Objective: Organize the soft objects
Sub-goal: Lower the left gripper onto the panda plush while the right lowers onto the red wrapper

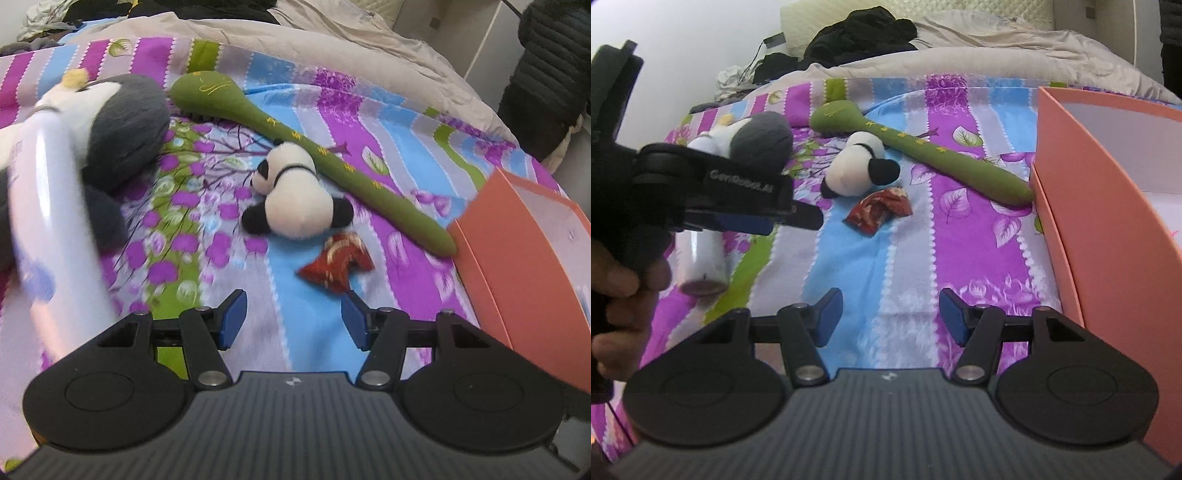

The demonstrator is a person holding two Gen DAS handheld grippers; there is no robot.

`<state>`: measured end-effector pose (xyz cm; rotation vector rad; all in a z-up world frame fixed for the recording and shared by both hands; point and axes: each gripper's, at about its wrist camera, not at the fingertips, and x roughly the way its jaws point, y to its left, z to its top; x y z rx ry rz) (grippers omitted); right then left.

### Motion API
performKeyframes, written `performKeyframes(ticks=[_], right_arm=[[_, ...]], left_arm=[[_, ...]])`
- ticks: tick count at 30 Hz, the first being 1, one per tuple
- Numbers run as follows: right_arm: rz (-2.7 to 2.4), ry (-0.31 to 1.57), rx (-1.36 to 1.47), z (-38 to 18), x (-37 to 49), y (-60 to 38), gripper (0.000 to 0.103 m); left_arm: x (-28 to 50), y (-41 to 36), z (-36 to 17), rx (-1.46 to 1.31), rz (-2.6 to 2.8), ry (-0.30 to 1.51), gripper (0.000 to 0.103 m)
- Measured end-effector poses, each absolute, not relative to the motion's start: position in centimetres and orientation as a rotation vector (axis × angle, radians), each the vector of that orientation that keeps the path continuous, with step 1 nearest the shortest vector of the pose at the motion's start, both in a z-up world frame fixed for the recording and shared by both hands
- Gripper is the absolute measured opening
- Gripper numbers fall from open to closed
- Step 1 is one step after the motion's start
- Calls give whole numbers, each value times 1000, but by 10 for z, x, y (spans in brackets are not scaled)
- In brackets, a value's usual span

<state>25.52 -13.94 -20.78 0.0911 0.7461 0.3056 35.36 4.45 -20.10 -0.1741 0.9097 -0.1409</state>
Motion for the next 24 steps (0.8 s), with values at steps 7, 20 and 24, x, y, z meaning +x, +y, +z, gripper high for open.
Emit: performKeyframes(ticks=[7, 20, 24], right_arm=[[337, 709, 146, -213, 295, -135, 61], [351, 740, 217, -238, 355, -125, 66], [375, 720, 220, -243, 362, -122, 69]], left_arm=[[407, 43, -205, -209, -131, 886, 64], [481, 38, -221, -212, -204, 897, 64], [491, 31, -230, -200, -225, 933, 64]])
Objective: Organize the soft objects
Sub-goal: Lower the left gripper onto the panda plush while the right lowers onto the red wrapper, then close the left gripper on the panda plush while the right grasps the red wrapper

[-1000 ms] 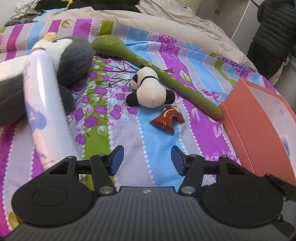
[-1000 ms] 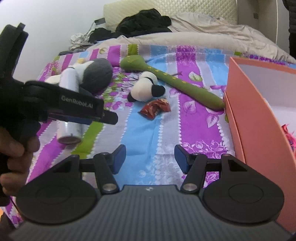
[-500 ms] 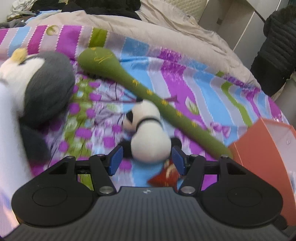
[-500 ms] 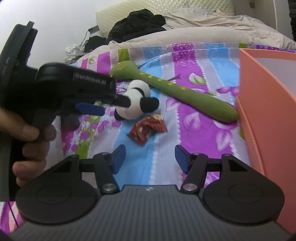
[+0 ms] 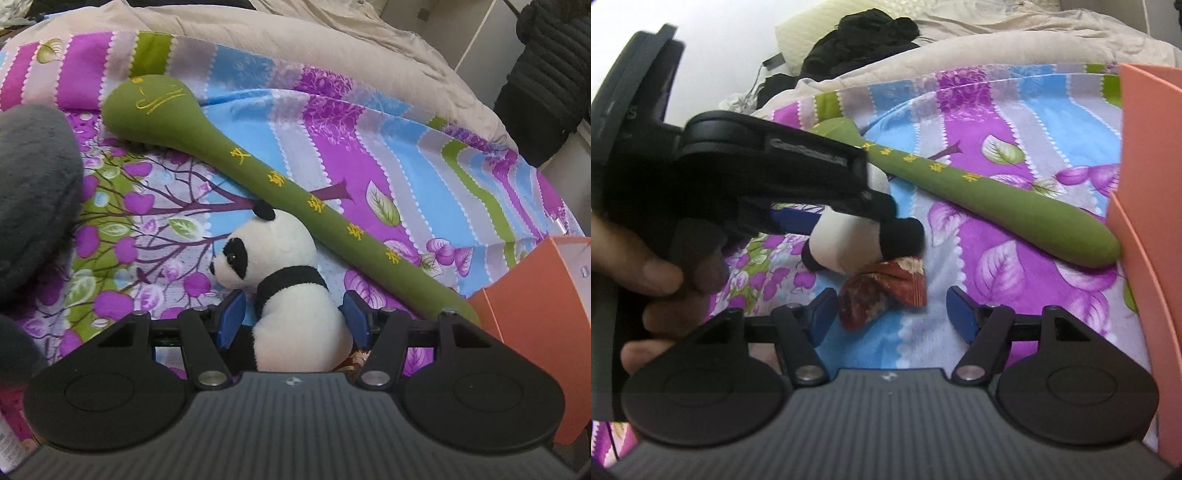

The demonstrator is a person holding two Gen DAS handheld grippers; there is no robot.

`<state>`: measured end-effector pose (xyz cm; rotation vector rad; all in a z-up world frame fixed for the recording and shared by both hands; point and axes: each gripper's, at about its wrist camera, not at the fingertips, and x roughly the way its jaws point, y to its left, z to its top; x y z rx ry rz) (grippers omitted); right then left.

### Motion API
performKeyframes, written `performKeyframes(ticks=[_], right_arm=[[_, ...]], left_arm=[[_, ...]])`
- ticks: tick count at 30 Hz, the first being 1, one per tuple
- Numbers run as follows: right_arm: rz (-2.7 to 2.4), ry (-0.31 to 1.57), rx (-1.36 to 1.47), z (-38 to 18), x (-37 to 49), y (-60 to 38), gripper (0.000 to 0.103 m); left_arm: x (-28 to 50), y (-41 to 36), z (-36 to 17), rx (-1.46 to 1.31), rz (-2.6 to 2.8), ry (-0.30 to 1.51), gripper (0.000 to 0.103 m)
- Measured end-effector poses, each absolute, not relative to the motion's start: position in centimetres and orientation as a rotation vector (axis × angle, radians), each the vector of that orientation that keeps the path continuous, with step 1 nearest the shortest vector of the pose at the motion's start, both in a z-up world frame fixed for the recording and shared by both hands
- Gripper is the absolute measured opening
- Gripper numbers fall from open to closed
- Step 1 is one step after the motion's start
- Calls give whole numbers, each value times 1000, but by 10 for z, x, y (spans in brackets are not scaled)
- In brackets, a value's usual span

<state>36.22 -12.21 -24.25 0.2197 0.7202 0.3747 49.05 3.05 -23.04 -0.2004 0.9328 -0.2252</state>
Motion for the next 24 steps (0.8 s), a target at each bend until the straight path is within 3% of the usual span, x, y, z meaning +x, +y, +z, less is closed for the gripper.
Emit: performKeyframes(ticks=[5, 11, 24], right_arm=[[405, 721, 181, -242, 368, -114, 68], [436, 753, 187, -237, 370, -118, 45], [392, 777, 138, -215, 331, -128, 41]], left_arm=[[494, 25, -235, -199, -230, 943, 57], [486, 28, -231, -215, -201, 937, 53], [430, 38, -205, -190, -184, 941, 53]])
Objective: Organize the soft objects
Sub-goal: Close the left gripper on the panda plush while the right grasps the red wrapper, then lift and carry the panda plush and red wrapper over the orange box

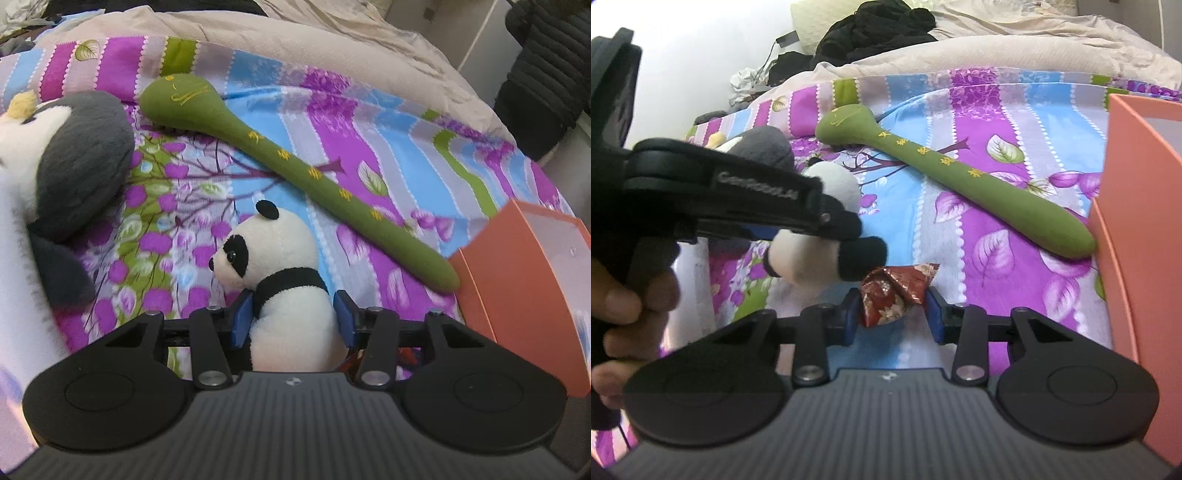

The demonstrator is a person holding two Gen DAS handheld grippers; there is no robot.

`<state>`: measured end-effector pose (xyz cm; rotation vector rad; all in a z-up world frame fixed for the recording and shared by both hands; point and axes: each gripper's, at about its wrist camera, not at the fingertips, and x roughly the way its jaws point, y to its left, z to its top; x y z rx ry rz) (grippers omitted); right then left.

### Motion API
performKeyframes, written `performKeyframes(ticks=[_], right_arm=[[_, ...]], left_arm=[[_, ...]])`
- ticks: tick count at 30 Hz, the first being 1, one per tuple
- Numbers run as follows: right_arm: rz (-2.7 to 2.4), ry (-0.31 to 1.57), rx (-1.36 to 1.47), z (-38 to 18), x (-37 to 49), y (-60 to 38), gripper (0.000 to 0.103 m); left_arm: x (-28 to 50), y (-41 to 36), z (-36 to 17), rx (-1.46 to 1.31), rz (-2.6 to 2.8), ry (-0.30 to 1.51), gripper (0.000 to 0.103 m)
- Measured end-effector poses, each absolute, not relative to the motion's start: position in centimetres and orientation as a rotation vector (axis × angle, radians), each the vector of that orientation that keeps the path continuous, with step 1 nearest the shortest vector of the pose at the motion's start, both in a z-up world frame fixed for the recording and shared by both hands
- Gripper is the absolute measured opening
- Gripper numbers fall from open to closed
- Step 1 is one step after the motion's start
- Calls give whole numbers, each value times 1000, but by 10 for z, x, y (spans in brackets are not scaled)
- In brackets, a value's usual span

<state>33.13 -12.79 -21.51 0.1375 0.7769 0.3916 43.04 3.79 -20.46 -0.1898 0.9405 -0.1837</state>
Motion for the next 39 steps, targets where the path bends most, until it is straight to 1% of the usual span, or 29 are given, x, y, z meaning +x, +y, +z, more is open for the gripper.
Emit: performKeyframes(ticks=[6, 19, 33, 39], right_arm=[[378, 774, 97, -204, 304, -132, 41], [354, 787, 34, -183, 237, -148, 41], [342, 827, 39, -184, 172, -159, 41], [337, 829, 48, -174, 159, -169, 41]], left_arm=[[398, 36, -192, -148, -195, 949, 53], [325, 33, -175, -174, -236, 940, 53], [232, 21, -187, -141, -225, 976, 53], [213, 15, -183, -121, -212, 986, 53]])
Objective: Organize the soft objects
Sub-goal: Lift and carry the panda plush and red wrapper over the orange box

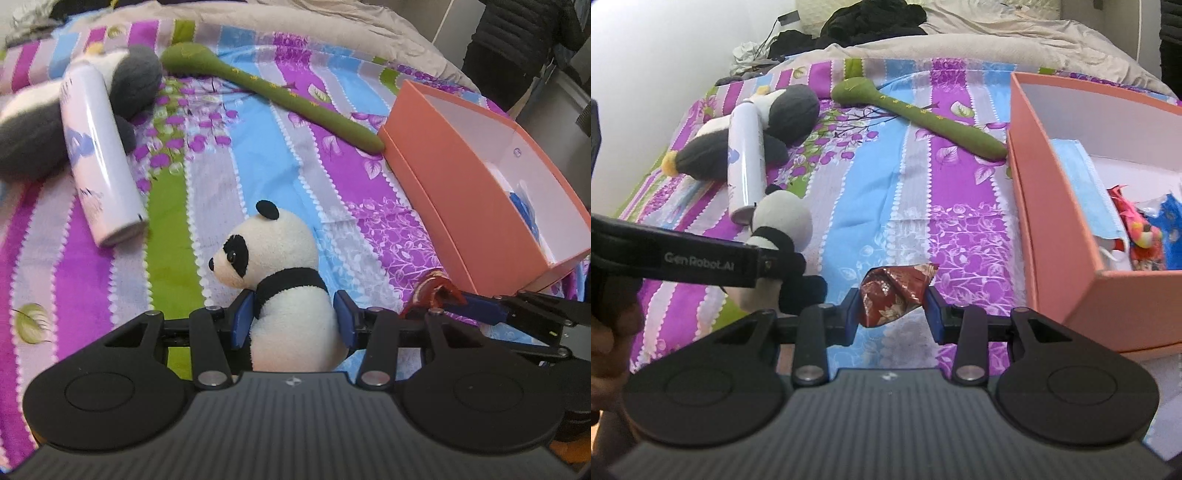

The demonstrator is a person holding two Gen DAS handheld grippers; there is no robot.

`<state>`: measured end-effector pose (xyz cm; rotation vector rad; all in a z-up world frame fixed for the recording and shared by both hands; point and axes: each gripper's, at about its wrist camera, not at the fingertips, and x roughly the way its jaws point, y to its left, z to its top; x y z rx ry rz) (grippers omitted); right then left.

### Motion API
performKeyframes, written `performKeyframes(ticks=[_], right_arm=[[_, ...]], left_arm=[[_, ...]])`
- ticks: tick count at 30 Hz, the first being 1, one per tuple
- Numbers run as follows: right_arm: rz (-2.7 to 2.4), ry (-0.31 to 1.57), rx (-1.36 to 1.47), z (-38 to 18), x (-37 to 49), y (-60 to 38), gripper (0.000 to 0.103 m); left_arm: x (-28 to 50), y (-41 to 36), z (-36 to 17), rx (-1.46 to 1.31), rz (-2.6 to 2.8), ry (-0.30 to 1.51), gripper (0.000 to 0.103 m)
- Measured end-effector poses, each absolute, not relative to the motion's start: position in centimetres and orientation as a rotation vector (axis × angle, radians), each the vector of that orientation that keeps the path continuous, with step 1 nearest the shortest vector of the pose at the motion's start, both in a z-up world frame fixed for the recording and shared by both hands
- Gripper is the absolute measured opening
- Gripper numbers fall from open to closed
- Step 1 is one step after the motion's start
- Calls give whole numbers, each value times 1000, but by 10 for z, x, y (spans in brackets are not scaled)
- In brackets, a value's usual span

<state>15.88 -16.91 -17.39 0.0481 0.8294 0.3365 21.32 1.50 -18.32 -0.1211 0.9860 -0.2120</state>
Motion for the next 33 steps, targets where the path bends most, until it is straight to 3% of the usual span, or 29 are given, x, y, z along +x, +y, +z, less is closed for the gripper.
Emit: performKeyframes(ticks=[22, 33], right_arm=[[254, 651, 89, -53, 160, -248, 41], [185, 644, 97, -47, 190, -290, 41]], left_arm=[[220, -62, -55, -81, -277, 841, 53], [267, -119, -32, -62, -355, 817, 53]])
